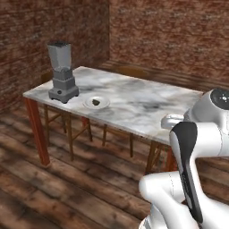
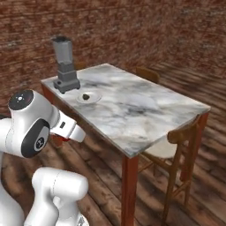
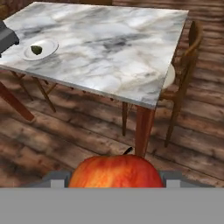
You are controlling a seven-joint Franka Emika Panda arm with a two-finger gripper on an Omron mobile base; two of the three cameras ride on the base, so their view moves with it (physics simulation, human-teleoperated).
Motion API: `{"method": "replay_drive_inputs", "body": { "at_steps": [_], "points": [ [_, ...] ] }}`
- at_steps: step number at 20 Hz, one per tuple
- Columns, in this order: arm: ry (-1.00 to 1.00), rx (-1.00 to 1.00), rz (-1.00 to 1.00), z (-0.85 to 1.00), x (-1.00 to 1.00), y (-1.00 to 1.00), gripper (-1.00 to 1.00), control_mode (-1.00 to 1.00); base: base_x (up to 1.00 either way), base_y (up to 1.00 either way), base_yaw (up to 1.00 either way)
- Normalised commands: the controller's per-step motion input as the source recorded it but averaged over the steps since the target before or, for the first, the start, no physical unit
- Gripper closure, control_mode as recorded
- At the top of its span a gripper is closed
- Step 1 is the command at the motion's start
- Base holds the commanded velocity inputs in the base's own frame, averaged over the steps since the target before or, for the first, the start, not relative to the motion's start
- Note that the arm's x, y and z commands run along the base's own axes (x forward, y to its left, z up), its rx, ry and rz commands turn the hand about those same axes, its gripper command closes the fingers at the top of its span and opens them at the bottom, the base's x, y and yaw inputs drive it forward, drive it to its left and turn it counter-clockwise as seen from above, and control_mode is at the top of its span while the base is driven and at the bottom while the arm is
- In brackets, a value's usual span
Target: Pick the kiwi and apple from the fridge and place them on the plate next to the blender to make a fruit smoothie.
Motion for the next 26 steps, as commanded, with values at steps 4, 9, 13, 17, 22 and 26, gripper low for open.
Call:
{"method": "replay_drive_inputs", "body": {
  "at_steps": [4, 9, 13, 17, 22, 26],
  "points": [
    [0.00, 0.00, 0.00, 0.00, 0.00, 0.00, 1.00, 1.00, 0.99, 1.00, -0.08],
    [0.00, 0.00, 0.00, 0.00, 0.00, 0.00, 1.00, 1.00, 0.97, 0.98, -0.12],
    [0.00, 0.00, 0.00, 0.00, 0.00, 0.00, 1.00, 1.00, 0.95, 0.69, -0.22],
    [0.00, 0.00, 0.00, 0.00, 0.00, 0.00, 1.00, 1.00, 0.67, 0.67, -0.28],
    [0.00, 0.00, 0.00, 0.00, 0.00, 0.00, 1.00, 1.00, 0.70, 0.26, -0.33],
    [0.00, 0.00, 0.00, 0.00, 0.00, 0.00, 1.00, 1.00, 0.64, -0.21, -0.26]
  ]
}}
